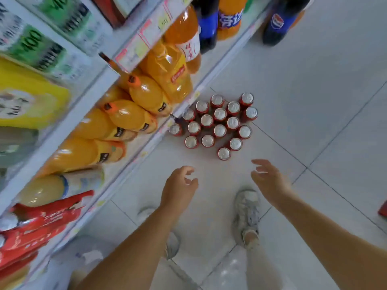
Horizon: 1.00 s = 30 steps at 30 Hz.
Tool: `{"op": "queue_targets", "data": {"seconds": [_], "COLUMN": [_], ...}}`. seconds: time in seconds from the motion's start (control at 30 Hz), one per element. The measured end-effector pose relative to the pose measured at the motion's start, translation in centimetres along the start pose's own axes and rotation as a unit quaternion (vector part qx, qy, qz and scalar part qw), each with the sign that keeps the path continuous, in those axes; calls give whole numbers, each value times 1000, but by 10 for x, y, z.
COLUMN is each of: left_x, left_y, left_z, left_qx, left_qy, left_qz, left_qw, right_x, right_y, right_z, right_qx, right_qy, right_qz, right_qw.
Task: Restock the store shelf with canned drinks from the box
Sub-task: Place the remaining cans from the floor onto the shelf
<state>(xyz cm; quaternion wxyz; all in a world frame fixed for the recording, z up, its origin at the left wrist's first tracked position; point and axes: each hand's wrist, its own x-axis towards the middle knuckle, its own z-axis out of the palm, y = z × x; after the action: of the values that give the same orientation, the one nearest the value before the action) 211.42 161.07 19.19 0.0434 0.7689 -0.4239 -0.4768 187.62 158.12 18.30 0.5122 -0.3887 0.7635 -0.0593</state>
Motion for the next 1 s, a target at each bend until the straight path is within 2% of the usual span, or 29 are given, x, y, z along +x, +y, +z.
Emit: {"op": "queue_targets", "data": {"seconds": [0.07,0.2,0.33,0.47,0.57,0.77,0.9,1.0], "left_x": [56,157,224,266,287,278,215,146], "left_y": [-36,-95,-121,-127,-127,-124,-115,-98], "left_z": [34,82,110,125,131,120,81,32], "left_qx": [22,39,4,-3,-13,-16,-48,-66], "left_qy": [0,38,69,89,99,109,121,130], "left_qz": [-16,-33,-3,78,96,76,38,19], "left_qw": [1000,998,998,993,990,991,991,989], "right_x": [49,129,178,203,212,208,157,97], "right_y": [30,64,84,94,97,93,58,14], "right_z": [39,106,154,182,193,193,176,145], "right_qx": [-38,-115,-88,-47,-45,-110,-91,-90], "right_qy": [-26,-41,-23,0,45,94,106,100], "right_qz": [17,-16,-57,-38,-36,-33,-2,-21], "right_qw": [999,992,994,998,997,989,990,991]}}
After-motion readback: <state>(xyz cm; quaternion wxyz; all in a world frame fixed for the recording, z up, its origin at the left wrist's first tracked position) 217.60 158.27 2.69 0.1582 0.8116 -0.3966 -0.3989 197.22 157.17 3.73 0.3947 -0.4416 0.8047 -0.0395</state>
